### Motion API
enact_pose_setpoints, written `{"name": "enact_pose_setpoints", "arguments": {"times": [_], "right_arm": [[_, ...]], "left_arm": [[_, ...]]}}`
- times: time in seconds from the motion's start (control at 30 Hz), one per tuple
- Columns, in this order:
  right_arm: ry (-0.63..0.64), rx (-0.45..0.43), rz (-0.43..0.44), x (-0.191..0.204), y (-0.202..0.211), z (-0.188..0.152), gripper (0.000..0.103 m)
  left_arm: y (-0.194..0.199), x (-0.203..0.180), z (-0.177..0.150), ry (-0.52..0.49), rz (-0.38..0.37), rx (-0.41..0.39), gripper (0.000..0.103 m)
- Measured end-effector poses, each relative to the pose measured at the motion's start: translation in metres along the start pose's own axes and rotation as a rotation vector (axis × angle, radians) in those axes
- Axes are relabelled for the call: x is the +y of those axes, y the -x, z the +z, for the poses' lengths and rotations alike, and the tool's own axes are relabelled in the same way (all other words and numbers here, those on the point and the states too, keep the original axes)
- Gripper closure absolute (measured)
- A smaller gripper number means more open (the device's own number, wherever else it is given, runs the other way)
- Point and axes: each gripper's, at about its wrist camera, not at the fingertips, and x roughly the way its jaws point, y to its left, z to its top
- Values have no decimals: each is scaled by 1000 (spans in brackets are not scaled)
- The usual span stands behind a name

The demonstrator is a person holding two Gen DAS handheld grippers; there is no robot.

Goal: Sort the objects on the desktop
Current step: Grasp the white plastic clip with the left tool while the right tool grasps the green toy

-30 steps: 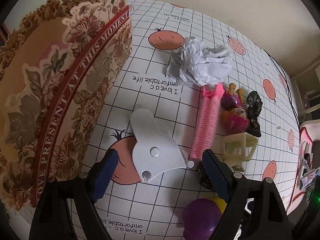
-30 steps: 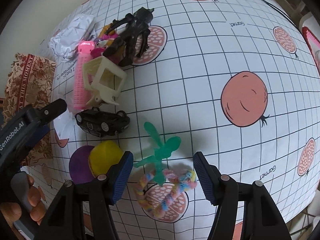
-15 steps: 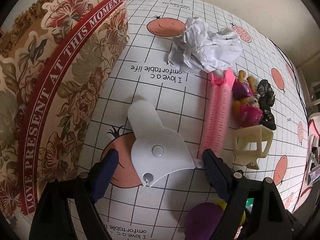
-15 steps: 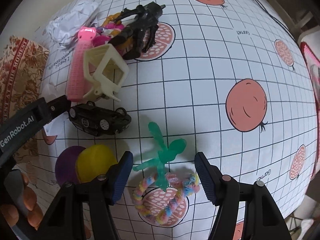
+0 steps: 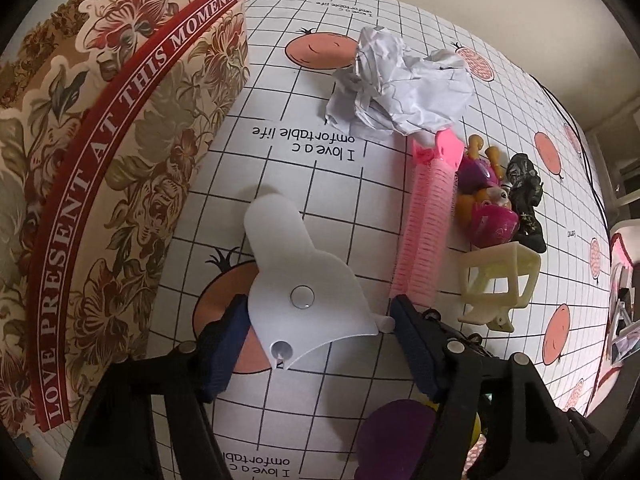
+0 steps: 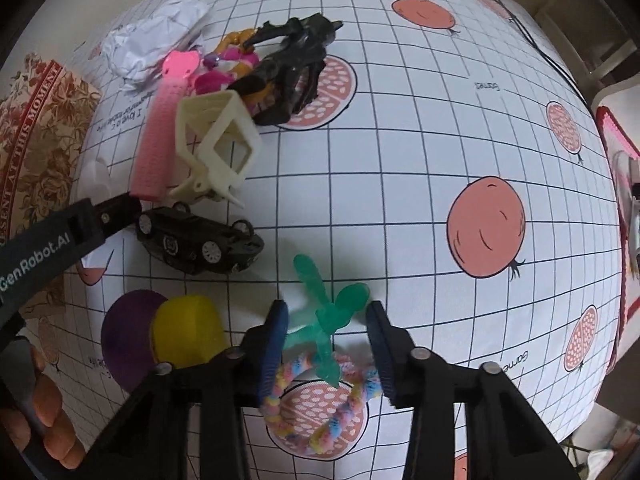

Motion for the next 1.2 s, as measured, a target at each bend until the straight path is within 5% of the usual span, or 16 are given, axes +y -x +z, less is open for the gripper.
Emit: {"name": "enact_pose_setpoints", "arguments": {"times": [0.53,1.2], "right_arm": [[-75,-33,84,-8,7,-4,77],[-325,-332,265,-78,66,15,78]], "left_arm": [[5,5,1,21,-29,7,31],[17,13,29,47,-66,-17,32]]}}
